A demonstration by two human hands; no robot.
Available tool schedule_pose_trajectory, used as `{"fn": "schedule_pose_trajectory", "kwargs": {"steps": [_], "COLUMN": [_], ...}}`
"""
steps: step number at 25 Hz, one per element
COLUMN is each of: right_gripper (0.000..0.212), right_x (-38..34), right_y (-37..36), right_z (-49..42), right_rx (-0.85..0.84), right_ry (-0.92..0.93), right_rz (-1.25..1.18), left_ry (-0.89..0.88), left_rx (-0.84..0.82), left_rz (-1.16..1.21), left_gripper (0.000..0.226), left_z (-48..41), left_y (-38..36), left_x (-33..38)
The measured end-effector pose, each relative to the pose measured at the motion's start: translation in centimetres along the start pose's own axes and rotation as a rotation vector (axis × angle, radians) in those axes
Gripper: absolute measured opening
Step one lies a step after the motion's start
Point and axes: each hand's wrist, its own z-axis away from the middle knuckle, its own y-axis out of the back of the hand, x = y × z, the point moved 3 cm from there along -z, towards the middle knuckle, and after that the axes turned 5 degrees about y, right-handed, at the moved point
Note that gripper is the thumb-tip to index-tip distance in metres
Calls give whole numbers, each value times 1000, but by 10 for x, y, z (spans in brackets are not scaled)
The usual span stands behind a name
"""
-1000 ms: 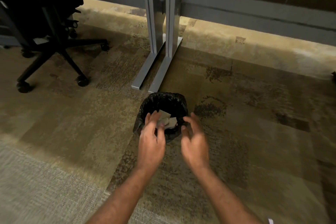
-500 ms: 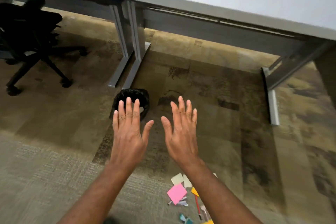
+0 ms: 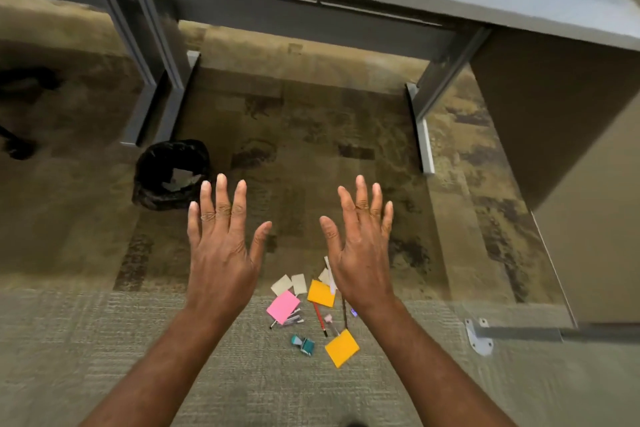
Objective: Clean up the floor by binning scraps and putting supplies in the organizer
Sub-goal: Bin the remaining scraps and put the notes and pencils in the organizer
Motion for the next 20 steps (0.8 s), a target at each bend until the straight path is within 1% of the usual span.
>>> {"fn": "schedule_pose_trajectory", "kwargs": {"steps": [3,7,10,13,16,20], "right_gripper": [55,54,53,53,52,51], "right_x": [48,115,152,188,217,243], "right_y": [2,-10,-31,-79,-147,-257], "right_z": [23,52,69,87,108,137], "right_rx": [18,-12,-38,-60,-80,-138], "right_ry": [-58,-125,-130,-138,-176,-209], "right_rz": [-7,-29,-40,-30,-36,-37], "left_ry": [13,51,98,167,240,252], "left_rx": [-26,-41,-38,-41,-26,-50], "left_rz": [-12,-47,-40,-4,54,45], "left_gripper": [69,69,67,66,69,68], "left_z": [16,38,53,66,83,114], "left_y": [-25,-74,-117,-178,-243,-336], "left_x": [16,35,38,21,-9,-54]}}
